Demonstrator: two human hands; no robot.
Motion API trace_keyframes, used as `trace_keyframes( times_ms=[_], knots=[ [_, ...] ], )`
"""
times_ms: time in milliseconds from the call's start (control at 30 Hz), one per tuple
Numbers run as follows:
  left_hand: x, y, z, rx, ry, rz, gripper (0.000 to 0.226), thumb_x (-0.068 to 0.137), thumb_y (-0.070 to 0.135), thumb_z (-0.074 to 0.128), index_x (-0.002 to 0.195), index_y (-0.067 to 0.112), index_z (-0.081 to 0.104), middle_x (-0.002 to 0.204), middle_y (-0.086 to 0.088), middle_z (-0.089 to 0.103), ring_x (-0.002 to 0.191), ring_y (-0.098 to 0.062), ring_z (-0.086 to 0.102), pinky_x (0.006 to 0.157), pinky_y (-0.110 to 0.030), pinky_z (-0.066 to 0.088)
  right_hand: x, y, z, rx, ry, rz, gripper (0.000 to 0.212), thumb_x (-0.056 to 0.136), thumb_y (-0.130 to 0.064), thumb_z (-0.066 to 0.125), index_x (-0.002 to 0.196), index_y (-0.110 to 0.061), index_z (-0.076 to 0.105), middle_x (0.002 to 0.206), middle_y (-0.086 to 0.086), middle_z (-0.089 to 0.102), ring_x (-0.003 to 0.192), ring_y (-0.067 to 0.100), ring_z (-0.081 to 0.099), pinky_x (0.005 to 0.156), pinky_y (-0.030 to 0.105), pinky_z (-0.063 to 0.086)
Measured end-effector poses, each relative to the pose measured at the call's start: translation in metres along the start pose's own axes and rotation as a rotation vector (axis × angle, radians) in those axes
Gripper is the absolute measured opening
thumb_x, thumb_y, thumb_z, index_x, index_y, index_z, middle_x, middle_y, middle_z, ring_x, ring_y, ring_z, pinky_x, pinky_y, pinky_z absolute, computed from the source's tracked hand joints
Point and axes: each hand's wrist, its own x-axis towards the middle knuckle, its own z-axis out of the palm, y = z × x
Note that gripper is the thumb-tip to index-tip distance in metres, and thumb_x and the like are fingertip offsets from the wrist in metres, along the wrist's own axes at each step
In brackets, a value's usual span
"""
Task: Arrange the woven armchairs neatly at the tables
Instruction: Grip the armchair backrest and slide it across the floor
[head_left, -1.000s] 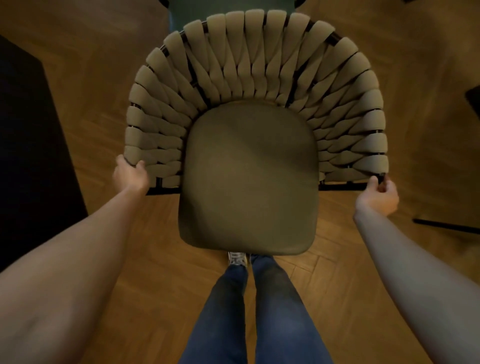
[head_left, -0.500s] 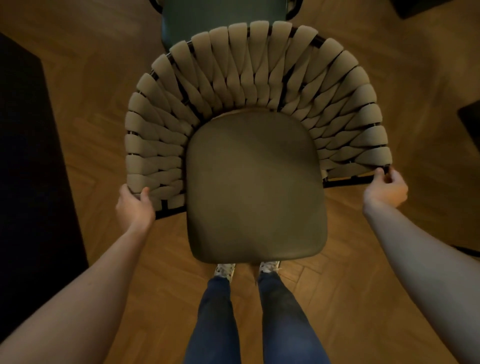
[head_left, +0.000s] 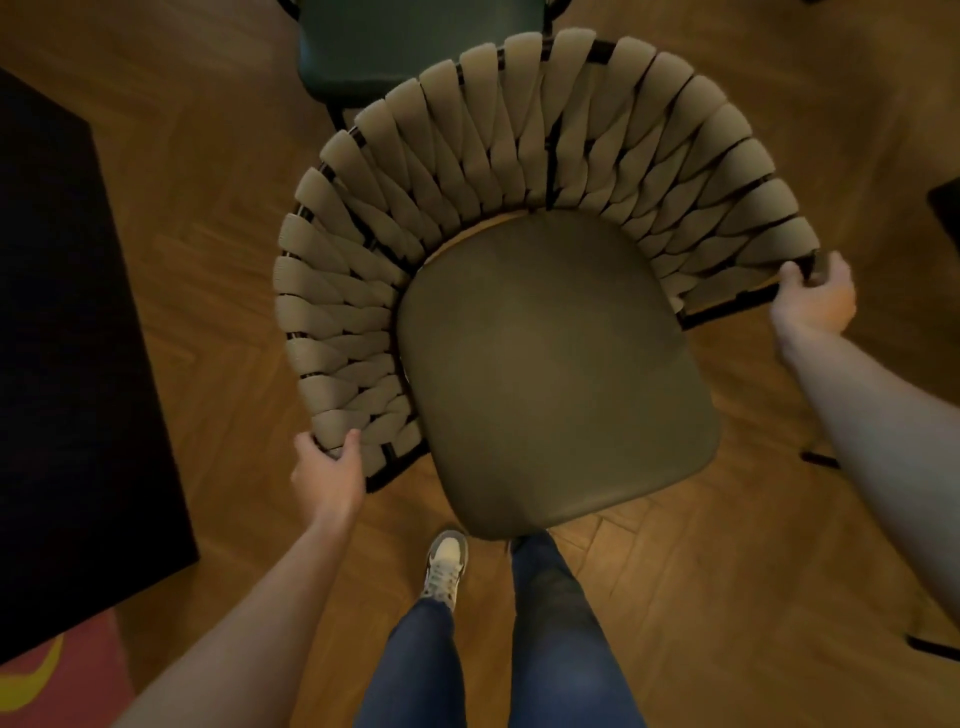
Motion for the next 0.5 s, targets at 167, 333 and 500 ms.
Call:
trace_keyframes(
  times_ms=[167,333,500],
  knots=[
    [0.027,0.025,-0.028,0.000,-0.040,0.065,0.063,0.094,0.051,0.059,0.143,0.016,0.039,0.137,-0.009,0.053,0.121,-0.027,0.054,0.101,-0.048,0.048,-0.097,0.013,0.024,0.139,-0.083,0.026,0.060,0.101,-0.033,0.053,0.154,-0.019,0.029,0.148,0.005,0.046,0.135,0.022,0.046,0.103,0.026,0.038],
    [0.081,0.078,-0.065,0.102,-0.096,0.243,0.057,0.095,0.040,0.059,0.142,0.013,0.041,0.138,-0.011,0.051,0.121,-0.026,0.052,0.100,-0.042,0.046,-0.242,0.035,0.073,0.039,-0.548,-0.062,0.056,0.099,-0.045,0.051,0.149,-0.021,0.039,0.141,0.004,0.053,0.124,0.019,0.053,0.100,0.034,0.044],
    [0.136,0.114,-0.082,0.193,-0.252,0.397,0.053,0.098,0.037,0.056,0.144,0.016,0.040,0.140,-0.007,0.050,0.120,-0.022,0.052,0.092,-0.036,0.046,-0.337,0.009,0.134,0.012,-0.707,-0.127,0.055,0.097,-0.043,0.057,0.146,-0.023,0.044,0.141,0.003,0.052,0.126,0.015,0.051,0.100,0.029,0.043]
  ],
)
